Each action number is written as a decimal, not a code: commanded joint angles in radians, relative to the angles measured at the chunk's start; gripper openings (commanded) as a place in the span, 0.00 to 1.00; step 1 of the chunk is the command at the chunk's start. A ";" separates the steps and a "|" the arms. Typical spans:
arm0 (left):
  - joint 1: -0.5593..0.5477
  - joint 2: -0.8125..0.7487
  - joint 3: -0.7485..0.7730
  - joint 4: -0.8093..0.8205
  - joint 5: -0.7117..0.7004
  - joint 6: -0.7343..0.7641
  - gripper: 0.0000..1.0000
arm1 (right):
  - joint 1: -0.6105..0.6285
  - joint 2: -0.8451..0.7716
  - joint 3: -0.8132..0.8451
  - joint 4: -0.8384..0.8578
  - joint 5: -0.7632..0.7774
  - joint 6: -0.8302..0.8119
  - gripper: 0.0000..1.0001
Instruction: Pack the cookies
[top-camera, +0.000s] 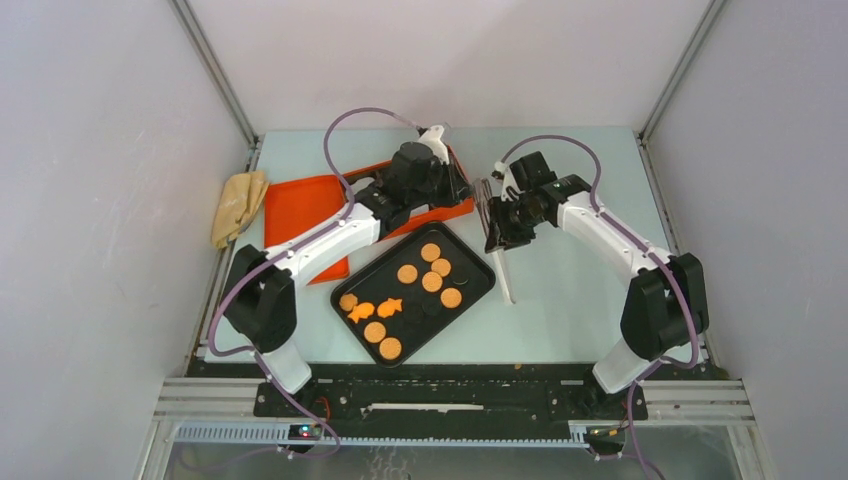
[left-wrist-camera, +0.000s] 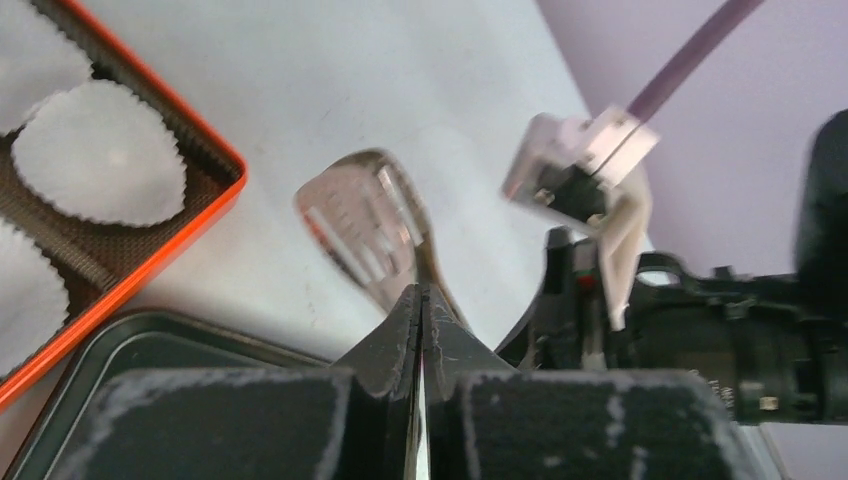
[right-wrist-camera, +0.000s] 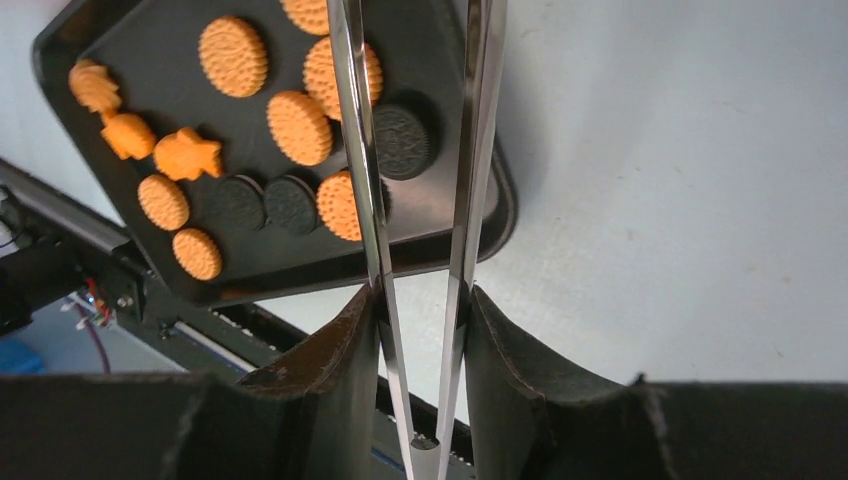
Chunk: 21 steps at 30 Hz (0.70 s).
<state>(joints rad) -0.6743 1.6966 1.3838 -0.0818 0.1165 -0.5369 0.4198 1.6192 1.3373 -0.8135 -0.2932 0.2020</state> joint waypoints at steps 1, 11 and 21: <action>-0.004 0.003 0.002 0.153 0.083 -0.036 0.05 | 0.022 -0.033 0.005 0.059 -0.122 -0.034 0.39; -0.005 0.076 -0.062 0.233 0.145 -0.107 0.05 | 0.039 -0.074 0.005 0.086 -0.159 -0.018 0.39; 0.008 0.032 -0.183 0.219 0.097 -0.074 0.04 | -0.025 -0.201 0.009 0.077 -0.063 -0.016 0.39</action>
<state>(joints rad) -0.6735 1.7763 1.2476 0.1139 0.2314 -0.6289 0.4271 1.5032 1.3334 -0.7666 -0.3855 0.1886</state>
